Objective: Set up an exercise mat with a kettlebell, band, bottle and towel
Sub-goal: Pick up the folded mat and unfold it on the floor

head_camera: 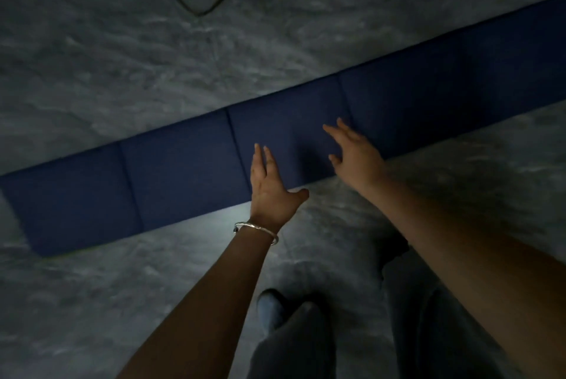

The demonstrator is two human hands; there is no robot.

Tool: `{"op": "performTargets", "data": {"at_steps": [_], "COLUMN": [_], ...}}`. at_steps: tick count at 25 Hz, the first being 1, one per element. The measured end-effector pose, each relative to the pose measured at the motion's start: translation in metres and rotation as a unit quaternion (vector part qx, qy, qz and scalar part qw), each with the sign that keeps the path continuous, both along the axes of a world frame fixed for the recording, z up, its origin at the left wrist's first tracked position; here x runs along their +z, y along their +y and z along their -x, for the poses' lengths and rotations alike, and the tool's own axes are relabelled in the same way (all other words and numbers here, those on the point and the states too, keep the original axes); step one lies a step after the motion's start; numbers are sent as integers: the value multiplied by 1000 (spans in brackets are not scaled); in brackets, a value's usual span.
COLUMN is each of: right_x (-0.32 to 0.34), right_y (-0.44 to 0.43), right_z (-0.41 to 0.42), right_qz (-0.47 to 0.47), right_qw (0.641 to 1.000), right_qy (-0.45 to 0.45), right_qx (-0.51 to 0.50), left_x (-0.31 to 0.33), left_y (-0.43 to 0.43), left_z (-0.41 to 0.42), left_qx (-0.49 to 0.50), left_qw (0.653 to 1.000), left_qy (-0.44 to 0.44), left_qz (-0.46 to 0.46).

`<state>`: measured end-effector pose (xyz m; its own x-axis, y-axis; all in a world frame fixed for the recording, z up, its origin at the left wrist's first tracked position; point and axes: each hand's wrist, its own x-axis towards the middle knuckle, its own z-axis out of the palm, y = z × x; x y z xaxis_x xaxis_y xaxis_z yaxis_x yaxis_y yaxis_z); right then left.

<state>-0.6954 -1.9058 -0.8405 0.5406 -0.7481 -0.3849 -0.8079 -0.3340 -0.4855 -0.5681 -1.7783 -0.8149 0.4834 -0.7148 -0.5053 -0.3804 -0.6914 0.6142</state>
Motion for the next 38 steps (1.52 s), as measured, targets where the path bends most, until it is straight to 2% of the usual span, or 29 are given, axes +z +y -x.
{"op": "performTargets", "data": {"at_steps": [7,11,15,21,27,31,34,38], "right_x": [-57,-116,-184,-263,-291,-292,-283,-253], "right_y": [73,92,88,70,65,61,61,43], "right_z": [-63,-72,-70,-64,-46,-48,-44,-61], "right_qz": [-13,-4,10,117,176,246,289,332], "right_qw": [997,993,984,950,914,890,860,846], "right_qy": [-6,3,52,82,65,27,-77,-185], "right_qx": [71,118,172,278,360,384,413,374], "left_x": [-56,-114,-183,-272,-303,-306,-300,-263], "left_y": [81,98,98,96,111,121,123,101], "left_z": [-54,-69,-83,-99,-110,-120,-130,-148], "left_qx": [30,33,16,-45,-126,-170,-240,-300], "left_qw": [999,999,998,991,973,957,936,898], "left_qy": [-20,-30,-57,-109,-183,-234,-252,-287], "left_qz": [-8,-22,-27,-65,-65,-7,50,146]}}
